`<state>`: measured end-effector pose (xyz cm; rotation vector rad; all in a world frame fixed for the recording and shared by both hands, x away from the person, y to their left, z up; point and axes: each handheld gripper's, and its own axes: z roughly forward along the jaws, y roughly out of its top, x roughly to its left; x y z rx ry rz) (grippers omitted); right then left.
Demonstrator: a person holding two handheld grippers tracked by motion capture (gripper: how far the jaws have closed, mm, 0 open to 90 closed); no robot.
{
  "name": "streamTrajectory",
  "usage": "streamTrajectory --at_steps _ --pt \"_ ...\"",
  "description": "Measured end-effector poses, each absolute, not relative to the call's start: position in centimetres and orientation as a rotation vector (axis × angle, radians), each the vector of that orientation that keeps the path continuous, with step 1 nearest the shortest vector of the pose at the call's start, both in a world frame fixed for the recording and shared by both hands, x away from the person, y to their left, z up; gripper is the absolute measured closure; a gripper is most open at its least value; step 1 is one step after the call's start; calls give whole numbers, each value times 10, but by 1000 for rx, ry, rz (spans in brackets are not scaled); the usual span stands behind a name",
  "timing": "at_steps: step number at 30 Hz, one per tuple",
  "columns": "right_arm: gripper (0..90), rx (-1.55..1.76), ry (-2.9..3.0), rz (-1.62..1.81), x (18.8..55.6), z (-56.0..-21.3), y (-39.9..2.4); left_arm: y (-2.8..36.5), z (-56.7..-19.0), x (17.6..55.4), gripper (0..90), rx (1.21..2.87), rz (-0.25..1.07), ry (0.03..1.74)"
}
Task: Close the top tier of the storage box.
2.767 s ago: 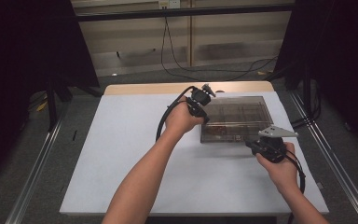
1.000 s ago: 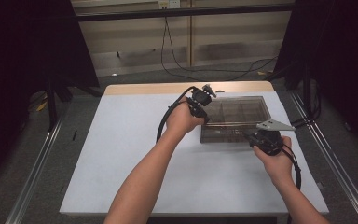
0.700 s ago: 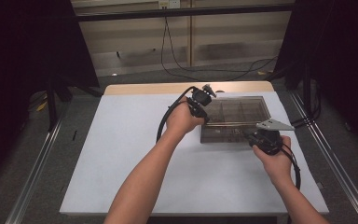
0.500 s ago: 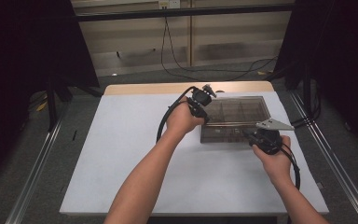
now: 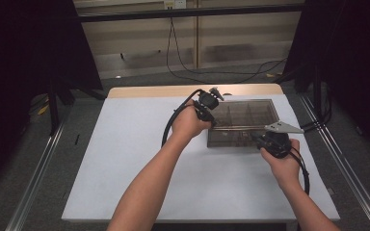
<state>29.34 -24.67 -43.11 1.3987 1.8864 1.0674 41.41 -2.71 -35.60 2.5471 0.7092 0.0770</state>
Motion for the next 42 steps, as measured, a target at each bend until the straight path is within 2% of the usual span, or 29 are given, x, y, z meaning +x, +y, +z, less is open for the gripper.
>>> streamTrajectory --at_steps 42 --pt "897 1395 1878 1042 300 -432 -245 -28 -356 413 900 2551 91 706"
